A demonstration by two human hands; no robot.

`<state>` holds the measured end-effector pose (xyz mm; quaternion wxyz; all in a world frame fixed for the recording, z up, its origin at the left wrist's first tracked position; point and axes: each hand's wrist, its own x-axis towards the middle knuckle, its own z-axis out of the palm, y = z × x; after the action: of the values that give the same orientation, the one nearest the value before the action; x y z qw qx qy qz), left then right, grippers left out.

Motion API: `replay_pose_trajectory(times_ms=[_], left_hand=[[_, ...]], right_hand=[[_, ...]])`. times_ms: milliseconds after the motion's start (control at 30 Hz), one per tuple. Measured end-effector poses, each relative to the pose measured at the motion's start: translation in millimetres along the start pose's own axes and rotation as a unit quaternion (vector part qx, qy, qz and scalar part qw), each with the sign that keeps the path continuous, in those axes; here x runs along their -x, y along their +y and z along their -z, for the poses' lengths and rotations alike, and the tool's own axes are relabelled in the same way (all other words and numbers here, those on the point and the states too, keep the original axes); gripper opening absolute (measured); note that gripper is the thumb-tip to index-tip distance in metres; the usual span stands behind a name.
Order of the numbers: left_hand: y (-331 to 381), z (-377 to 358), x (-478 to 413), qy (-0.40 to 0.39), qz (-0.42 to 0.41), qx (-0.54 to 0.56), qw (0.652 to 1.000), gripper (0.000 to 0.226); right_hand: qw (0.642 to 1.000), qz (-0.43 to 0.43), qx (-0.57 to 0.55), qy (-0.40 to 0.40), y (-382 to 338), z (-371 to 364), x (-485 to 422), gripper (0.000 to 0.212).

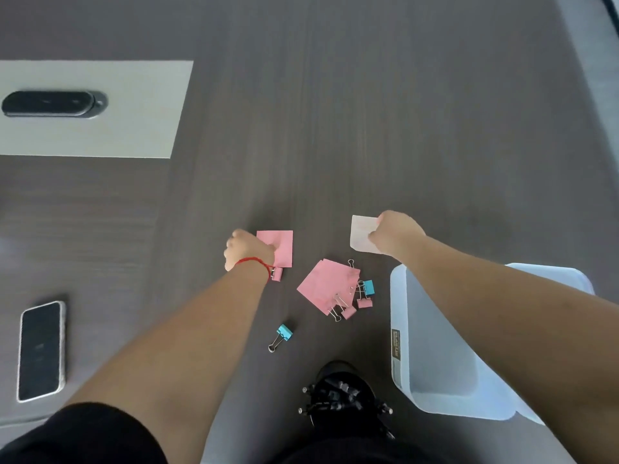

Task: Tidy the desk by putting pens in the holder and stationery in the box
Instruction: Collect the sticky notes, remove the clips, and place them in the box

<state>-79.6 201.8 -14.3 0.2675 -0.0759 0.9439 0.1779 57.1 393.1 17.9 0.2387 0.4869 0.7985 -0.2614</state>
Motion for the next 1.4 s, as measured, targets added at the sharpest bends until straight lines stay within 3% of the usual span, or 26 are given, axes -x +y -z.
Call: replay_pose_trajectory(times_ms=[200, 300, 400, 467, 600, 667, 767, 833, 900, 933, 1000, 1067, 1167, 1267, 1400], left_hand=[[1.5, -9.2, -12.1, -0.011, 0.032, 0.023, 0.999, 0.038], [5.3, -3.1, -7.9, -0.068, 0.019, 0.022, 0.997, 0.028], [6.3, -3.7, -5.8, -0.079, -0.045, 0.035, 0.995, 0.023], [5.9, -2.1, -0.7, -0.091, -0.083, 0.100, 0.987, 0.007], [4.0, -1.4, -1.1, -0.140, -0.087, 0.199, 0.966, 0.005], [3.1, -0.7, 0.1, -0.167, -0.096, 0.212, 0.958, 0.019], [4.0, 4.3, 13.0, -0.221, -0.095, 0.250, 0.938, 0.030], [7.7, 3.9, 22.8, -0.252, -0.046, 0.296, 0.920, 0.023], [4.9, 3.7, 29.4, -0.272, 0.004, 0.323, 0.907, 0.045], [4.7, 1.3, 30.9, -0.270, 0.007, 0.318, 0.909, 0.046], [-0.2, -4.0, 34.2, -0.242, -0.067, 0.272, 0.929, 0.022], [-12.7, -5.8, 35.6, -0.196, -0.106, 0.254, 0.941, 0.030], [-22.6, -6.0, 34.7, -0.120, -0.038, 0.284, 0.951, 0.036], [-33.3, -5.2, 33.0, -0.114, -0.021, 0.286, 0.951, 0.037], [-44.5, -1.4, 33.2, -0.111, -0.014, 0.285, 0.952, 0.034]], right_hand=[[0.989, -0.117, -0.085, 0.039, -4.7, -8.7, -14.3, 0.051], [0.987, -0.137, -0.084, 0.025, -8.5, -15.9, -16.6, 0.051], [0.995, -0.095, -0.020, -0.014, -7.9, -11.8, -13.8, 0.030], [0.996, -0.063, -0.019, -0.058, -8.8, -5.8, -15.2, 0.013], [0.992, 0.034, -0.122, 0.000, -27.8, 8.2, -4.6, 0.025], [0.981, 0.080, -0.173, -0.043, -41.6, 14.4, 14.7, 0.031], [0.973, 0.110, -0.145, -0.141, -57.2, 9.1, 35.6, 0.039], [0.976, 0.120, -0.112, -0.140, -61.9, -2.2, 36.1, 0.037], [0.978, 0.126, -0.113, -0.123, -61.8, -13.7, 31.4, 0.031], [0.978, 0.127, -0.117, -0.120, -60.3, -18.2, 30.2, 0.026], [0.978, 0.131, -0.121, -0.107, -57.5, -25.8, 27.7, 0.020], [0.977, 0.144, -0.124, -0.095, -53.5, -34.5, 22.3, 0.021], [0.984, 0.163, 0.030, -0.058, -41.7, -49.7, 21.5, 0.048], [0.948, 0.230, 0.220, 0.004, -30.6, -71.9, 28.3, 0.062], [0.920, 0.273, 0.279, 0.028, -26.3, -86.3, 29.8, 0.065]])
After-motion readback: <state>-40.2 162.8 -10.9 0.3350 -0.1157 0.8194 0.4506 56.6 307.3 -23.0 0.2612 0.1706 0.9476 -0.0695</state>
